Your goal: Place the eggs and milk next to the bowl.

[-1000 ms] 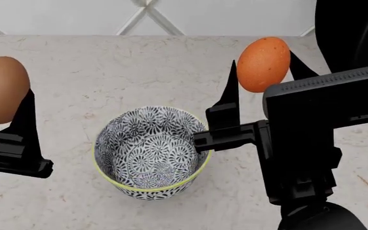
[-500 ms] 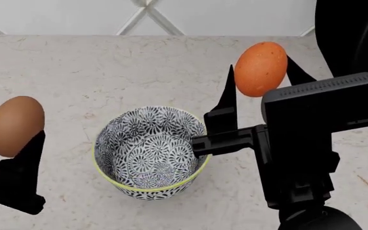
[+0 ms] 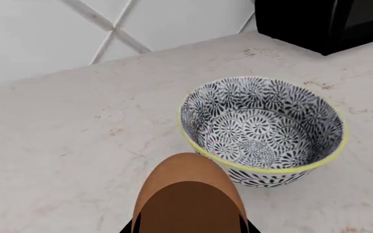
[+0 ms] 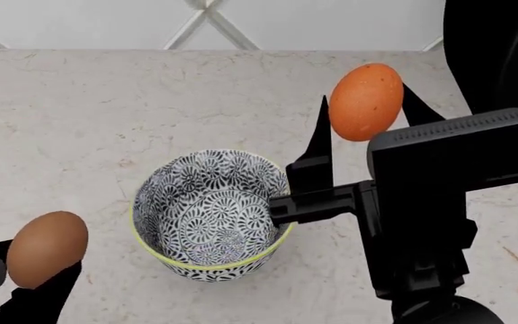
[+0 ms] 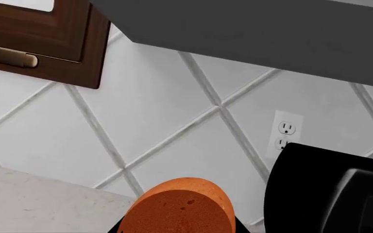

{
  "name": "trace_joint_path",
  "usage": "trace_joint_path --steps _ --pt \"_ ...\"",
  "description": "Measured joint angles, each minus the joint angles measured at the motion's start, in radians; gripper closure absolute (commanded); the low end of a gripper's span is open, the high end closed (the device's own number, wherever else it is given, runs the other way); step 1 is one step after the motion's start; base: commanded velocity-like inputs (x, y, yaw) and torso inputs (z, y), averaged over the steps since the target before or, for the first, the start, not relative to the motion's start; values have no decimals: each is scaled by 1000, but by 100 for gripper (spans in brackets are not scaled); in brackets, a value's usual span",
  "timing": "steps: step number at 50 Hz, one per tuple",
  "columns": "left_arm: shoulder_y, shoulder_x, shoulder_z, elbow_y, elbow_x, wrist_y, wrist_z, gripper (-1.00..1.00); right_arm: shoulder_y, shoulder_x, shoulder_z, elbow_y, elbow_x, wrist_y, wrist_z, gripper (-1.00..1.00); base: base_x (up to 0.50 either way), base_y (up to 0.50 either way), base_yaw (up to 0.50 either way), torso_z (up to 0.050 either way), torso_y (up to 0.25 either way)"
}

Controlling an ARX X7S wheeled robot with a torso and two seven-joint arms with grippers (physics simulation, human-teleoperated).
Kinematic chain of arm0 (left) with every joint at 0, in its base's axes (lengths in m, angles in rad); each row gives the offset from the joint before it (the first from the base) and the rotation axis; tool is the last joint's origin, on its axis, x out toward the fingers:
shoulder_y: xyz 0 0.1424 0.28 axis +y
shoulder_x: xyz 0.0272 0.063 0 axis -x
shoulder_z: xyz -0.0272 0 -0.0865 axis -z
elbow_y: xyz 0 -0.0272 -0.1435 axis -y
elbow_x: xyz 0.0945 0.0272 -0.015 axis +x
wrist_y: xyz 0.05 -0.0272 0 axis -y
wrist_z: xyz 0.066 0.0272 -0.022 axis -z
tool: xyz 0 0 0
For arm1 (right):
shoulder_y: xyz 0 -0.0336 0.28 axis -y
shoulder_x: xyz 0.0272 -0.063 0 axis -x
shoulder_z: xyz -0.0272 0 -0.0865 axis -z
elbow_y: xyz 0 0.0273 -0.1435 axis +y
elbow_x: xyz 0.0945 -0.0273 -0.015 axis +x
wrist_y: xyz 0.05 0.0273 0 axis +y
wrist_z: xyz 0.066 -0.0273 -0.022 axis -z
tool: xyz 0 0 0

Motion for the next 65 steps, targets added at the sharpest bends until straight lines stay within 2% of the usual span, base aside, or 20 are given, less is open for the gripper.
trace_joint_path --steps 17,65 --pt "-22 0 92 -75 34 -18 74 100 -12 5 4 -11 5 2 10 100 0 0 0 0 0" --pt "-130 85 337 -348 240 65 260 100 -17 24 20 -34 24 19 32 100 0 0 0 0 0"
